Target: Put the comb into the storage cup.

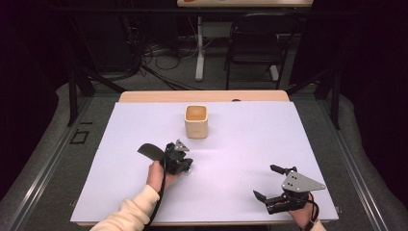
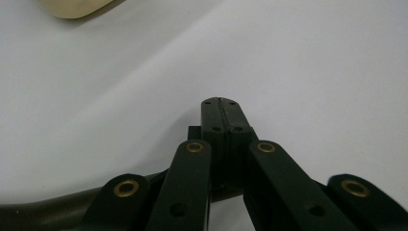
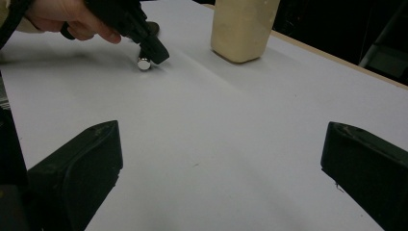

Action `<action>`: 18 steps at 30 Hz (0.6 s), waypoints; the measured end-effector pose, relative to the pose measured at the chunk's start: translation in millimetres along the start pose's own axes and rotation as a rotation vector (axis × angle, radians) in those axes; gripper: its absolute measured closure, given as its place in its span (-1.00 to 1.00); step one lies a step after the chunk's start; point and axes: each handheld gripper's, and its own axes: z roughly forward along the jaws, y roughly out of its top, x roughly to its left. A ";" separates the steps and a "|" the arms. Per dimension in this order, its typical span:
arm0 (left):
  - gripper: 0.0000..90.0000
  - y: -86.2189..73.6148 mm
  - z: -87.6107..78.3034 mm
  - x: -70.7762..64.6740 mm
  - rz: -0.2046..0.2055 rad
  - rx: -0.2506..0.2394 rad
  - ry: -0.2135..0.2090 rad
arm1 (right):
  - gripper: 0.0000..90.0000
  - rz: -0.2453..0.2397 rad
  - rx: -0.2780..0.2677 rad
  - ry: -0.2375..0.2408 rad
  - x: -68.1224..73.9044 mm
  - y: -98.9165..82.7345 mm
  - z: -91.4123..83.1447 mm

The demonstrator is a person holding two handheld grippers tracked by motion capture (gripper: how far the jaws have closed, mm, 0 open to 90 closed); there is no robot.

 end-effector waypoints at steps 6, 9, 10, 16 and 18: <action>1.00 -5.7 -4.2 -0.9 -0.001 0.003 -0.011 | -0.99 -0.003 0.002 0.001 0.2 0.4 1.2; 1.00 -9.1 -5.0 -1.3 0.000 0.013 -0.013 | -0.99 0.002 -0.001 0.001 0.0 0.1 0.5; 1.00 -9.8 -5.5 -1.4 -0.002 0.014 -0.012 | -0.99 0.003 0.000 0.001 -0.1 0.0 0.5; 1.00 -13.2 -9.4 0.0 0.000 0.019 -0.010 | -0.99 -0.001 0.003 0.002 0.1 0.3 1.2; 1.00 -15.1 -11.1 0.7 -0.003 0.022 -0.007 | -0.99 0.000 0.003 0.001 0.1 0.2 1.1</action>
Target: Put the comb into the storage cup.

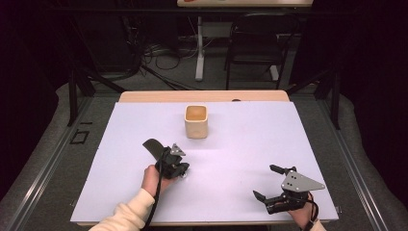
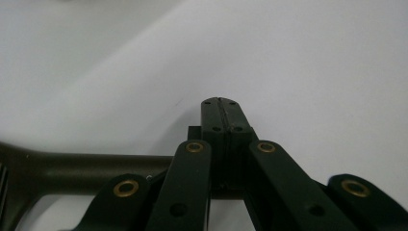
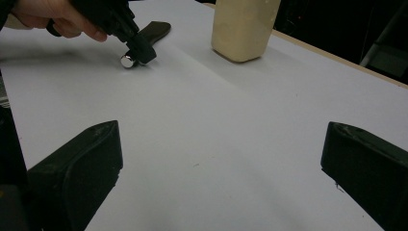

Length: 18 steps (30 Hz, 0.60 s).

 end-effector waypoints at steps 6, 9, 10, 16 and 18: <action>1.00 -4.0 -4.7 2.3 -0.001 0.004 0.001 | -0.99 0.001 -0.002 -0.001 0.2 0.1 -0.3; 1.00 -6.9 -8.0 2.7 -0.005 0.009 -0.001 | -0.99 0.000 0.000 -0.001 0.0 0.1 0.2; 1.00 -6.9 -8.0 2.7 -0.005 0.009 -0.001 | -0.99 0.000 0.000 -0.001 0.0 0.1 0.2; 1.00 -11.5 -10.8 4.5 -0.012 0.017 0.005 | -0.99 0.002 -0.001 -0.002 0.1 -0.1 -0.5; 1.00 -12.7 -12.2 5.1 -0.010 0.021 0.006 | -0.99 0.000 0.000 -0.002 0.2 0.0 -0.2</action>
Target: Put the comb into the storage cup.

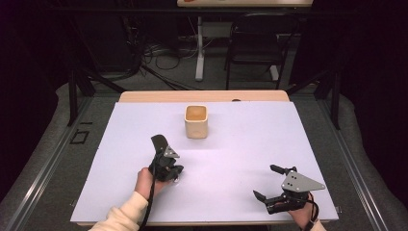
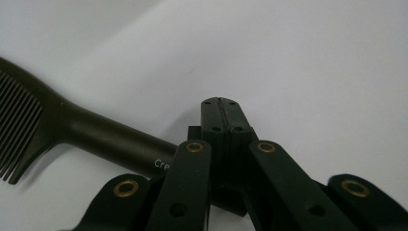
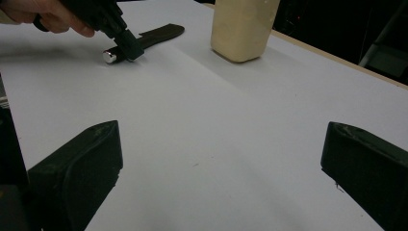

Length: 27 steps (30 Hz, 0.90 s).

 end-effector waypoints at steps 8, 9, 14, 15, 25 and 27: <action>1.00 -5.0 -4.2 1.8 -0.004 0.010 0.008 | -0.99 0.002 0.000 -0.001 -0.1 0.0 -0.1; 1.00 -5.6 -4.5 1.9 -0.006 0.009 0.009 | -0.99 0.002 0.000 -0.001 -0.1 0.0 -0.1; 1.00 -8.4 -7.4 3.7 -0.014 0.012 0.013 | -0.99 0.001 0.000 -0.002 0.0 0.0 0.1; 1.00 -8.8 -7.8 4.1 -0.011 0.012 0.017 | -0.99 0.002 0.000 -0.002 0.0 0.0 0.1; 1.00 -13.5 -12.2 7.2 -0.027 0.017 0.040 | -0.99 0.002 0.000 -0.003 -0.1 0.0 0.0; 1.00 -14.7 -13.3 8.6 -0.029 0.019 0.043 | -0.99 0.002 0.000 -0.003 -0.1 0.1 -0.1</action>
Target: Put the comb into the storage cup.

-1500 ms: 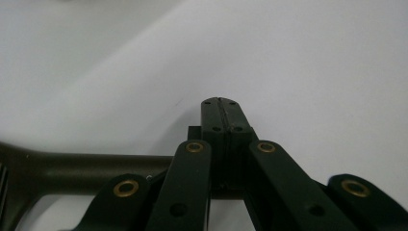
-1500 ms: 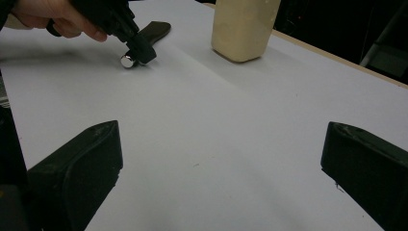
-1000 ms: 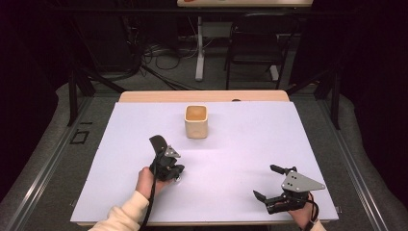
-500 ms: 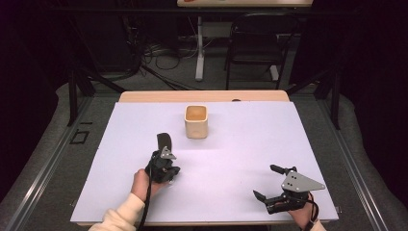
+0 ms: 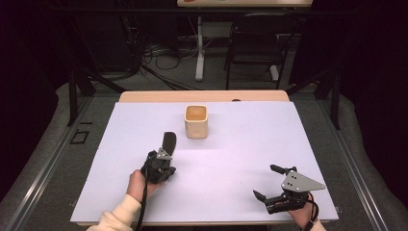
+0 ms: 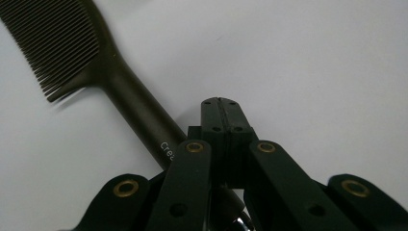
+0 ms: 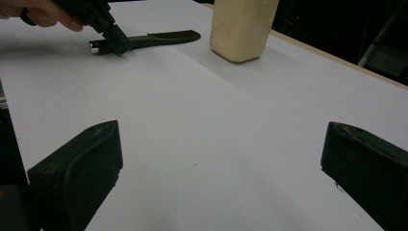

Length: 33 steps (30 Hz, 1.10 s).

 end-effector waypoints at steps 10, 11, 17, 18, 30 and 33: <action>1.00 -5.2 -4.4 5.7 -0.008 0.006 0.024 | -0.99 0.000 0.000 -0.002 0.0 0.0 0.0; 1.00 -5.6 -5.0 6.5 -0.002 0.010 0.029 | -0.99 0.000 0.000 -0.002 0.0 0.0 0.1; 1.00 -8.5 -6.9 10.2 -0.013 0.009 0.042 | -0.99 0.000 -0.001 -0.001 0.0 0.0 0.0; 1.00 -8.7 -7.7 10.9 -0.011 0.013 0.048 | -0.99 0.000 0.000 -0.001 0.0 0.0 0.1; 0.94 -11.9 -12.2 16.8 -0.027 0.011 0.071 | -0.99 0.001 -0.001 -0.002 0.0 0.0 0.0; 0.89 -12.0 -13.2 17.7 -0.027 0.011 0.073 | -0.99 0.001 -0.002 -0.002 0.0 0.0 0.0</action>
